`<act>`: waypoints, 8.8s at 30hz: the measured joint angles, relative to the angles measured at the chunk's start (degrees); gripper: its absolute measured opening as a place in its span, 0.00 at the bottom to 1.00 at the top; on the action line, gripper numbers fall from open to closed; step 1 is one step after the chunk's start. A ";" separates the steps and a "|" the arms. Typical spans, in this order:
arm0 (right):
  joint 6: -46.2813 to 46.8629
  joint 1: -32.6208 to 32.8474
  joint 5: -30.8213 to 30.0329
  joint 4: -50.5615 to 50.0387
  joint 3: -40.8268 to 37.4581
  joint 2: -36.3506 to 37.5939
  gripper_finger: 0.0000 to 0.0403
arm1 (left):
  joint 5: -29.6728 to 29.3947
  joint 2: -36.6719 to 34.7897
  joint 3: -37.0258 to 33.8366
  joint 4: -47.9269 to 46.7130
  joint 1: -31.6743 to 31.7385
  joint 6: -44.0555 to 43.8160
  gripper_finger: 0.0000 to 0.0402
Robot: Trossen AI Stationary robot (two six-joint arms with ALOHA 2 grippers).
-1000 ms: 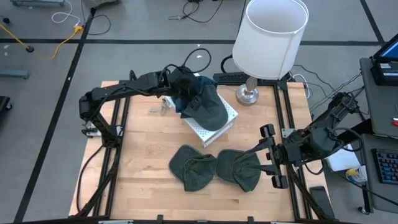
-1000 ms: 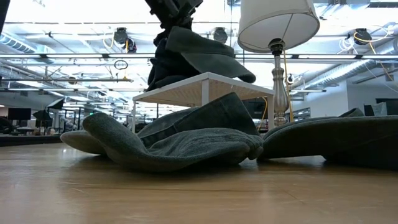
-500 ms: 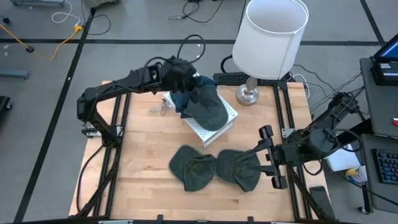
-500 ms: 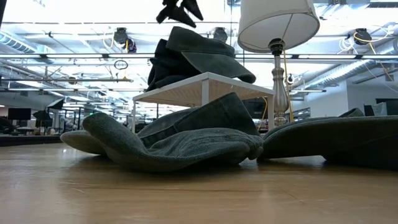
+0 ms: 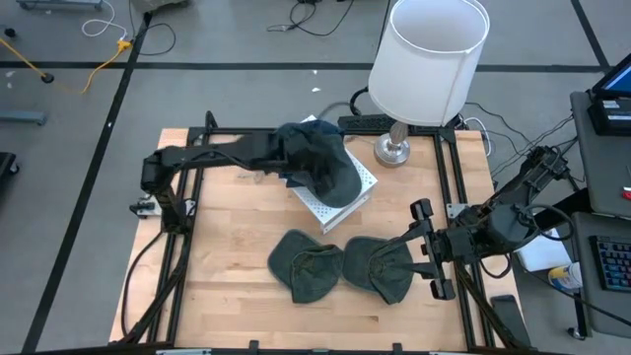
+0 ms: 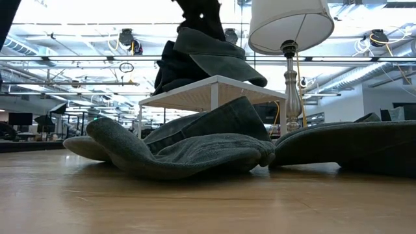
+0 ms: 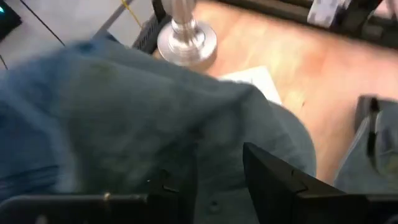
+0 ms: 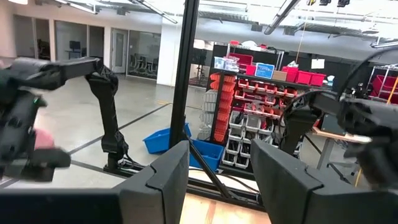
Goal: Pick & Place hat
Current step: Put the top left gray cap on the shelf, then stack the right gray cap on the gray cap on the shelf
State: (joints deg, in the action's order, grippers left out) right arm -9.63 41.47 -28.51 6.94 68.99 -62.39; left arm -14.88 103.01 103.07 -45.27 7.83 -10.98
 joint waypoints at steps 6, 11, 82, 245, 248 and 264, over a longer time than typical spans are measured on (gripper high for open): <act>0.13 0.00 0.04 0.02 0.00 0.00 0.41 | -3.64 4.77 0.00 -2.50 -1.18 -1.10 0.32; 0.13 0.00 0.04 0.00 -0.01 0.00 0.41 | -4.07 6.72 0.00 -5.49 -1.37 -2.69 0.32; 43.68 -34.27 29.90 -65.03 -0.06 -13.36 0.60 | 29.88 -23.98 0.11 -15.38 -24.93 -23.34 0.64; 50.06 -4.88 -27.98 11.74 6.51 -9.89 0.53 | -48.81 -18.99 0.13 23.70 -30.03 56.55 0.02; 51.06 -6.17 -22.95 17.87 6.51 -12.08 0.53 | -52.42 -18.06 0.11 24.53 -31.59 63.98 0.02; 64.16 -9.90 -16.91 27.44 6.50 -17.20 0.53 | -62.07 -6.25 0.09 26.37 -34.64 74.44 0.02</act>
State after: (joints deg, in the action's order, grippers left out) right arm 54.53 31.57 -45.42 34.39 75.49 -79.59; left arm -76.95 96.75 103.16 -18.90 -26.81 63.45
